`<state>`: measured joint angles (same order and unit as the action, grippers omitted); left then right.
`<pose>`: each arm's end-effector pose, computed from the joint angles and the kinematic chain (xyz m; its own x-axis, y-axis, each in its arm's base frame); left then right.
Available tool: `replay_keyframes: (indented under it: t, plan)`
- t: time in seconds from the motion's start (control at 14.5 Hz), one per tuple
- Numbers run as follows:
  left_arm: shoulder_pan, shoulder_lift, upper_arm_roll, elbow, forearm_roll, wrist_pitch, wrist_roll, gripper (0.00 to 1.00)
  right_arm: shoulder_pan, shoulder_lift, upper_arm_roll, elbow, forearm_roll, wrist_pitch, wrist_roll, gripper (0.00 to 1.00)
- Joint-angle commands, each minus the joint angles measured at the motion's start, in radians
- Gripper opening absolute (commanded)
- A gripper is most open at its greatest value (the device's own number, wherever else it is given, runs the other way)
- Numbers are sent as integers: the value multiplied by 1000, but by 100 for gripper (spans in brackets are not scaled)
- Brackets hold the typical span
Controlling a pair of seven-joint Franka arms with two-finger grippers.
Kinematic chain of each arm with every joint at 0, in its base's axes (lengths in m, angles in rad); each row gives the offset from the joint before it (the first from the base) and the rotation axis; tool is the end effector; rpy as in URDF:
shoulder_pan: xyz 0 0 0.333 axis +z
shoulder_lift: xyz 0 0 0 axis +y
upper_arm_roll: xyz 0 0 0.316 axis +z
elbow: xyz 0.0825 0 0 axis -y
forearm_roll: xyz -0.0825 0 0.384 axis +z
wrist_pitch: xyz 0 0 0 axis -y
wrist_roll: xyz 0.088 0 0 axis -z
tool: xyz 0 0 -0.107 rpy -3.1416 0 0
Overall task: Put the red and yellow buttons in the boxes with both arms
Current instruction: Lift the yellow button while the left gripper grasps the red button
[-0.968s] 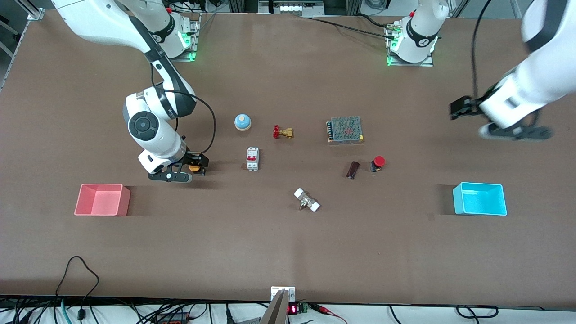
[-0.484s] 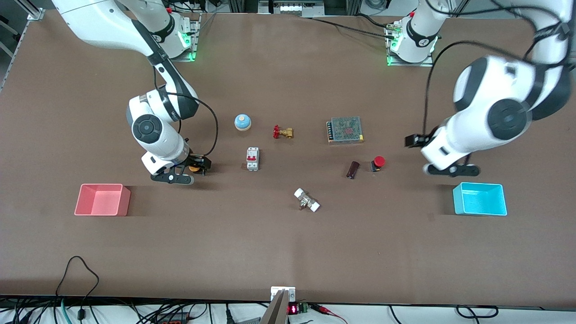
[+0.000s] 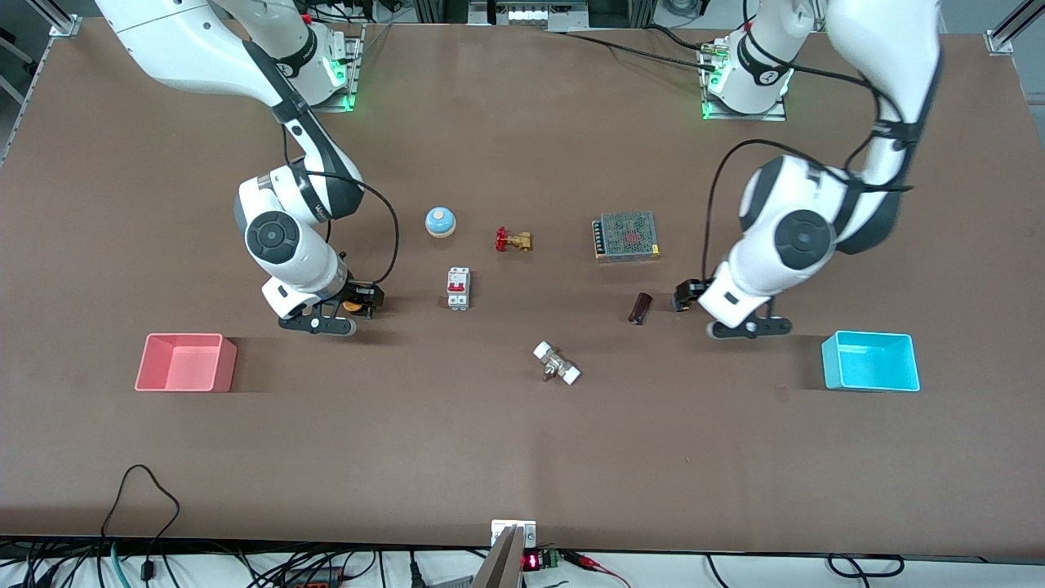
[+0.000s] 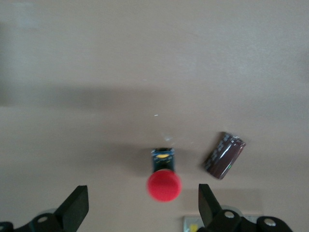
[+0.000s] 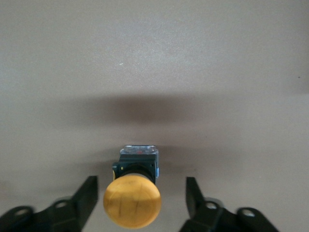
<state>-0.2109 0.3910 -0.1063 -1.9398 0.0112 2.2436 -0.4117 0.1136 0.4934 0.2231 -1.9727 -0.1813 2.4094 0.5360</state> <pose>0.5808 -0.1876 0.2760 0.9915 0.0931 -0.0906 0.0931 -0.9957 -0.0043 0.5774 0.1969 0.2192 0.9959 -0.0857 -0.0287 -0.0848 -0.9960 0.0293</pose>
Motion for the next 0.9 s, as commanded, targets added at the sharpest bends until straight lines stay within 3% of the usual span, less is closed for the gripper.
replay_keyframes:
  t: [0.0,0.21,0.41,0.69,0.83]
  plan:
    - [-12,5,8,-94,-4,161,-24,100,3,13,4,17,-20,2,10,51]
    - [-13,23,7,-165,-4,286,-26,100,3,13,4,17,-20,2,10,31]
    - [-33,48,10,-177,-5,326,-27,100,3,10,2,34,-20,-4,-1,18]
    - [-39,68,8,-177,-4,347,-27,100,-46,-73,4,125,-11,-207,-150,18]
    - [-42,71,10,-177,-2,355,-27,90,-86,-111,1,201,-1,-339,-258,18]
